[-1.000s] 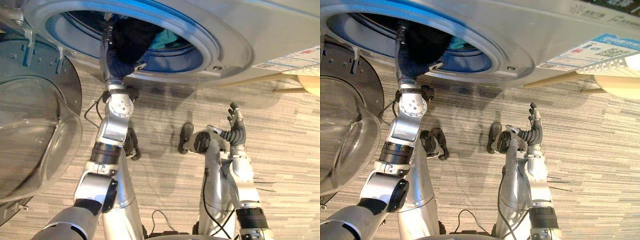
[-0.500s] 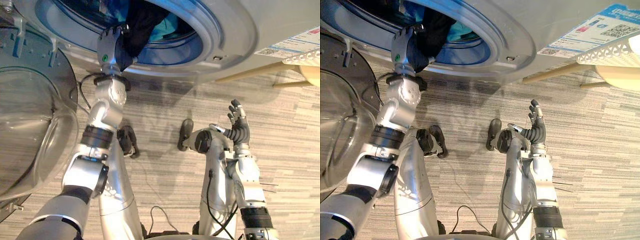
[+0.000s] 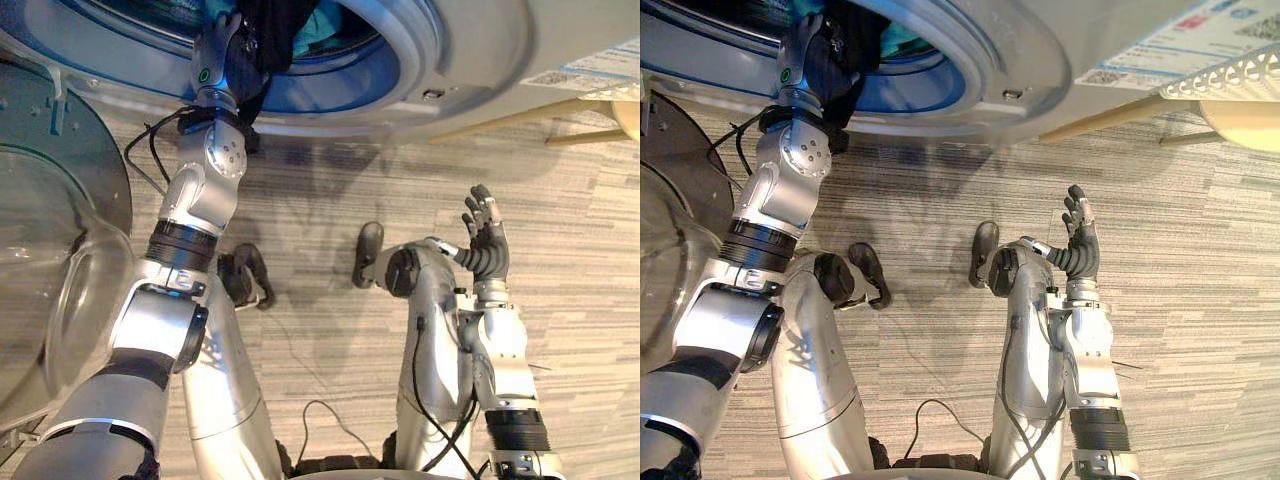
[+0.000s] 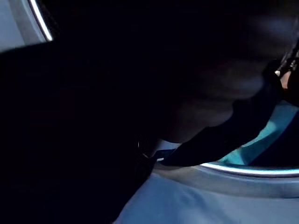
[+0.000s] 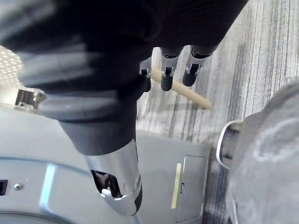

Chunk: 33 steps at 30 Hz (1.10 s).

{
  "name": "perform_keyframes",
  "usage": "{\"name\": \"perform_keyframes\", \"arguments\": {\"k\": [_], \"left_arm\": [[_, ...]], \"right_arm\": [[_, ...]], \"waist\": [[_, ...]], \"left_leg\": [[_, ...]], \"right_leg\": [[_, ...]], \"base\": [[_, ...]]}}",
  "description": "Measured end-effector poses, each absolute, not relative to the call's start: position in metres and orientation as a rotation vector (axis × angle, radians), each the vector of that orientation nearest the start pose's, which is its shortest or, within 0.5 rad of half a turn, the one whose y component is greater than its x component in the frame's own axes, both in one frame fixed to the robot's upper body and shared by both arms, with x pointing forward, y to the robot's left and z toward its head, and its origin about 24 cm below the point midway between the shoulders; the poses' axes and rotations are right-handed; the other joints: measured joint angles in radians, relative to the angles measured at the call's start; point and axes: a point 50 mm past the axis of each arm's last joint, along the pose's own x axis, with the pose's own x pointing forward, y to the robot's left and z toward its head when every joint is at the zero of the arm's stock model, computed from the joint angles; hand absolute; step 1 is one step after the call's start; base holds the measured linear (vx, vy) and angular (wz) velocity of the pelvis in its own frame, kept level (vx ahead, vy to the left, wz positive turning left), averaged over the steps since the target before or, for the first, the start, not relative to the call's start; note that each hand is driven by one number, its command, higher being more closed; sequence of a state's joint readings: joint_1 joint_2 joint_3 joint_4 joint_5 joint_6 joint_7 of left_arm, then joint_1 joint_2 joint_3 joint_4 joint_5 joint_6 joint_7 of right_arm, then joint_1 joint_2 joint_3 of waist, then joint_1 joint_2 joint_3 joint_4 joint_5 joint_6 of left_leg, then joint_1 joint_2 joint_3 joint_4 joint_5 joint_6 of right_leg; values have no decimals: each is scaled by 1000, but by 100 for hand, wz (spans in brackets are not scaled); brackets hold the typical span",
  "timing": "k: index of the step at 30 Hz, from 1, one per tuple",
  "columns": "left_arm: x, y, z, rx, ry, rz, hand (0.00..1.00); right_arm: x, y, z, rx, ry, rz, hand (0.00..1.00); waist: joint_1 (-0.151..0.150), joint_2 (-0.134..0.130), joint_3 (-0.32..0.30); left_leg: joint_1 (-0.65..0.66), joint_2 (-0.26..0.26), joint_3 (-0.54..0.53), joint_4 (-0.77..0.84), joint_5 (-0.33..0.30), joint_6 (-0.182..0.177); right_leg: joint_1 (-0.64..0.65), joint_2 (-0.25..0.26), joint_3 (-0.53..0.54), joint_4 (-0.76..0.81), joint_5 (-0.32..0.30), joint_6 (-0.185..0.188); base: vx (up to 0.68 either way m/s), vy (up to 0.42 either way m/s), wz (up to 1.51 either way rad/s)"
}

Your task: Pick up the laundry basket with both hands and put the clothes into the washing machine.

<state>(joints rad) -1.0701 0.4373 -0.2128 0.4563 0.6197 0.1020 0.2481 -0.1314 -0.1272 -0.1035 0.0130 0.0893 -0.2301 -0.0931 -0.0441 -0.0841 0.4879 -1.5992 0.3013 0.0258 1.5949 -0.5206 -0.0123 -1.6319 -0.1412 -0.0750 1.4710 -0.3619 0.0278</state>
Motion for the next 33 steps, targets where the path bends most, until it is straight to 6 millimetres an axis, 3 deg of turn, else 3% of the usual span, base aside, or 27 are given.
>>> {"name": "perform_keyframes", "arguments": {"k": [3, 8, 10, 16, 22, 23, 28, 30, 31, 33], "left_arm": [[376, 144, 302, 970, -715, 337, 100], [363, 145, 331, 505, -814, 361, 100], [354, 149, 350, 237, -871, 352, 100], [340, 157, 387, -241, -941, 240, 100], [324, 154, 419, -362, -1031, 195, 100], [322, 157, 422, -366, -1044, 217, 0], [325, 168, 420, -238, -1041, 374, 0], [331, 167, 418, -9, -1032, 425, 0], [335, 165, 419, 226, -1029, 460, 0], [344, 157, 419, 535, -991, 452, 0]], "right_arm": [[272, -193, 99, -20, -366, -162, 0], [272, -192, 101, -16, -372, -171, 0], [271, -191, 102, -8, -377, -175, 0], [272, -190, 102, 2, -372, -192, 0], [272, -188, 102, 4, -366, -192, 0], [272, -187, 102, 8, -365, -191, 0], [272, -186, 101, 10, -363, -192, 0], [272, -186, 100, 9, -359, -192, 0], [272, -187, 99, 8, -353, -192, 0], [273, -186, 97, 6, -342, -185, 0]], "waist": [[-5, 0, 3], [-10, 0, 3], [-15, -1, 3], [-26, -1, 3], [-26, -3, 1], [-26, -3, 0], [-28, -3, 0], [-28, -3, 0], [-26, -4, -1], [-23, -5, -3]], "left_leg": [[0, 1, -1, 8, 0, 5], [-4, 6, -4, 25, -10, 8], [-10, 10, -5, 27, -10, 8], [-15, 12, -9, 30, -10, 8], [-17, 13, -14, 35, -10, 8], [-19, 14, -21, 40, -13, 4], [-24, 15, -39, 57, -20, 0], [-24, 15, -45, 64, -20, 0], [-24, 15, -51, 67, -20, 0], [-22, 15, -55, 70, -20, 0]], "right_leg": [[-2, 0, 1, 10, -1, -6], [-7, 1, 0, 28, -11, -15], [-12, 2, -2, 28, -13, -11], [-15, 4, -6, 27, -8, -19], [-15, 10, -8, 24, -7, -20], [-14, 16, -9, 24, -5, -20], [-11, 21, -18, 29, 0, -25], [-7, 21, -21, 33, 1, -25], [-3, 21, -26, 35, 1, -25], [3, 19, -30, 36, 1, -26]], "base": [[50, -6, -2], [24, -8, 0], [3, -14, -4], [5, -5, -2], [8, -2, -3], [12, -5, -13], [7, -2, -7], [0, 0, 0], [0, 0, 0], [0, -6, 2]]}}
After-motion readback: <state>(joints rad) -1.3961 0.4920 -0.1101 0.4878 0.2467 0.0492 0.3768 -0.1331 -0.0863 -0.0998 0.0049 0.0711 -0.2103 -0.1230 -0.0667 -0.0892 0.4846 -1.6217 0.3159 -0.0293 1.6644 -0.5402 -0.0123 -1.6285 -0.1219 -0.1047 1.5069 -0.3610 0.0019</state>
